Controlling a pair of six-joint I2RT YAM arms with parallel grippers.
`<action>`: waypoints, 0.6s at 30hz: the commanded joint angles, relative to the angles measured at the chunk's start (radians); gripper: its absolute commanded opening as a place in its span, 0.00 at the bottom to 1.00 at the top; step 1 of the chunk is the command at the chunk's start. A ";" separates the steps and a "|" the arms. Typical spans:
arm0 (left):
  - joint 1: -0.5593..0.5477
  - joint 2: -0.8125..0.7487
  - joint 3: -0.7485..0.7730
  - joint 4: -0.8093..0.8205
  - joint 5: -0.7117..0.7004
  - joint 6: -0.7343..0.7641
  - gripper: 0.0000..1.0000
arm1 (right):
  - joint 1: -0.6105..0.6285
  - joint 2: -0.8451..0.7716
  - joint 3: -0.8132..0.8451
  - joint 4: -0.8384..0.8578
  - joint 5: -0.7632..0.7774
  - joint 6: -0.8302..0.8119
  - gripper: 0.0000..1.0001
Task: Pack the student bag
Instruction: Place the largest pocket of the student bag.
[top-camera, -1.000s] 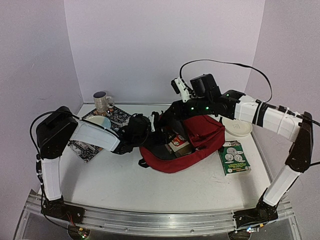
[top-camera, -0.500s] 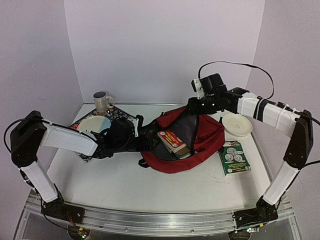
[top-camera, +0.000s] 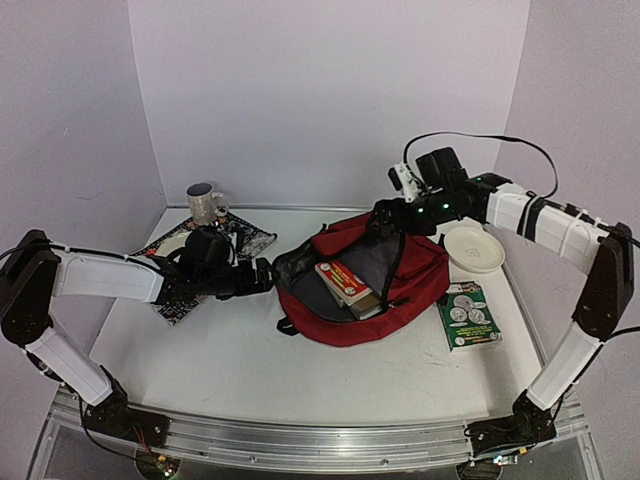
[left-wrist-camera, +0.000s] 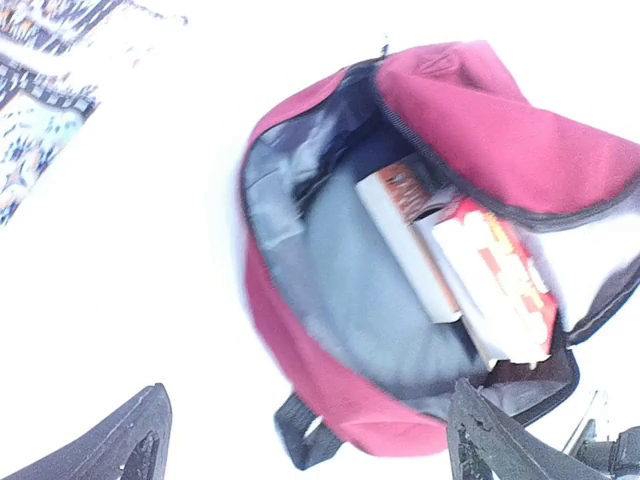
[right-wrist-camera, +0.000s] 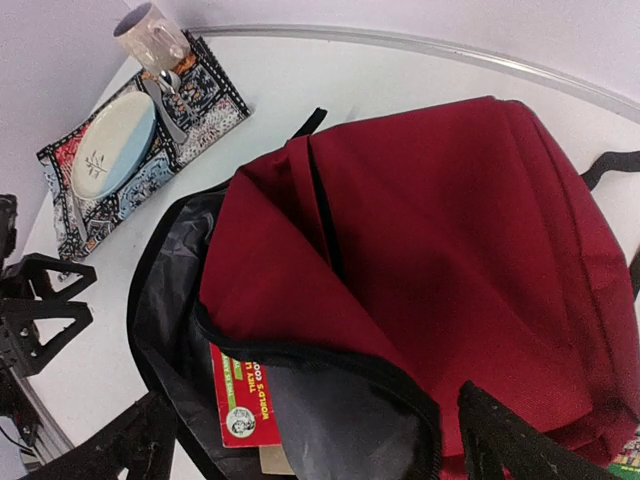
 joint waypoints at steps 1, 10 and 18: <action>0.001 0.006 -0.017 -0.039 0.086 0.003 0.97 | -0.086 -0.120 -0.067 -0.063 -0.101 -0.031 0.98; 0.000 0.031 -0.003 -0.037 0.187 0.030 0.96 | -0.313 -0.211 -0.269 -0.075 -0.069 -0.029 0.98; -0.012 0.007 -0.032 -0.040 0.242 0.084 0.95 | -0.529 -0.137 -0.401 -0.061 -0.024 0.021 0.89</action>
